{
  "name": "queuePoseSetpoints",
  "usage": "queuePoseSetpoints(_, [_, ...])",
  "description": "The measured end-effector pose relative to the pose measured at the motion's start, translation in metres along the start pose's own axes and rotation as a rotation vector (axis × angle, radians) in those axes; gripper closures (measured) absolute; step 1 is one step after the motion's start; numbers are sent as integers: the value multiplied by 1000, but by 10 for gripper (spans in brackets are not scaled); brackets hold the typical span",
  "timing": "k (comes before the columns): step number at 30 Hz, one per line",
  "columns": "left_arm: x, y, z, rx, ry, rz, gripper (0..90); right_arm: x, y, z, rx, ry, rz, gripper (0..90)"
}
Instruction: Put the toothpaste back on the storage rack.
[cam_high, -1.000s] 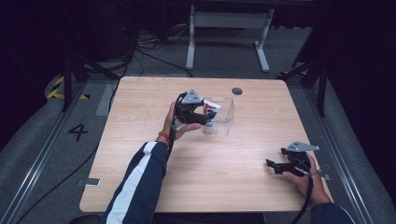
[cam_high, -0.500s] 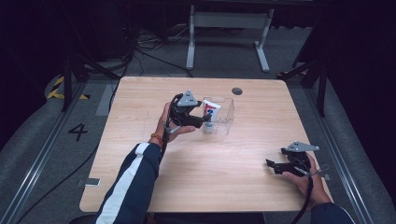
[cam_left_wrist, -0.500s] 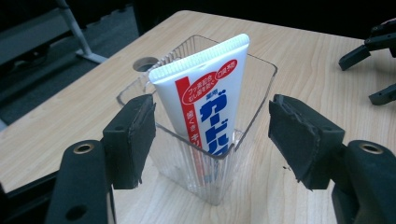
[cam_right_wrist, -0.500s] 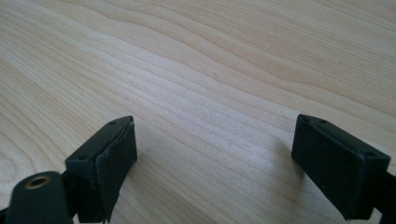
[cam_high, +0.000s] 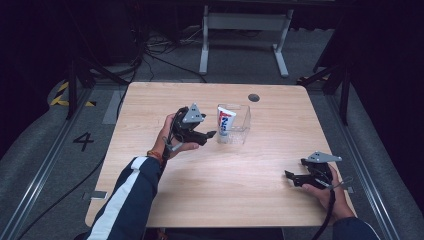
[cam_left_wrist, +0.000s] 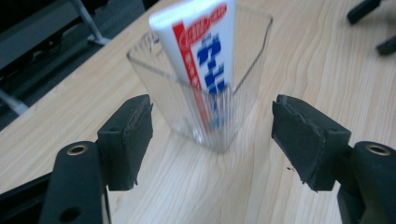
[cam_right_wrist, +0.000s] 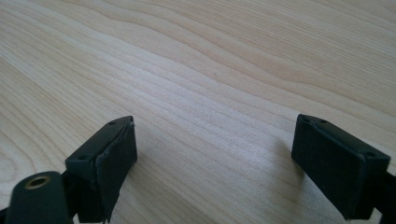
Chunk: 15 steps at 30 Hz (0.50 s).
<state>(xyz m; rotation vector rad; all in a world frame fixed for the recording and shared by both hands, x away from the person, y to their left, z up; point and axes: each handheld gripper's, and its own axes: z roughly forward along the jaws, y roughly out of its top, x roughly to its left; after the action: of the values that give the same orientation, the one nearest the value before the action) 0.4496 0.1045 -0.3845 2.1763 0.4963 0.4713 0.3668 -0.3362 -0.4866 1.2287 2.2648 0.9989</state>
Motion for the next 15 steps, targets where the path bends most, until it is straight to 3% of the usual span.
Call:
queuePoseSetpoints(9, [-6, -21, -9, 102, 48, 31, 266, 0, 0, 0, 0, -2, 2, 142])
queuePoseSetpoints(13, [-7, -29, -14, 119, 44, 39, 257, 0, 0, 0, 0, 1, -1, 140])
queuePoseSetpoints(14, [-8, -34, -16, 156, 55, 46, 250, 0, 0, 0, 0, 0, -1, 141])
queuePoseSetpoints(15, [-8, -34, -16, 156, 55, 46, 249, 0, 0, 0, 0, 0, -1, 141])
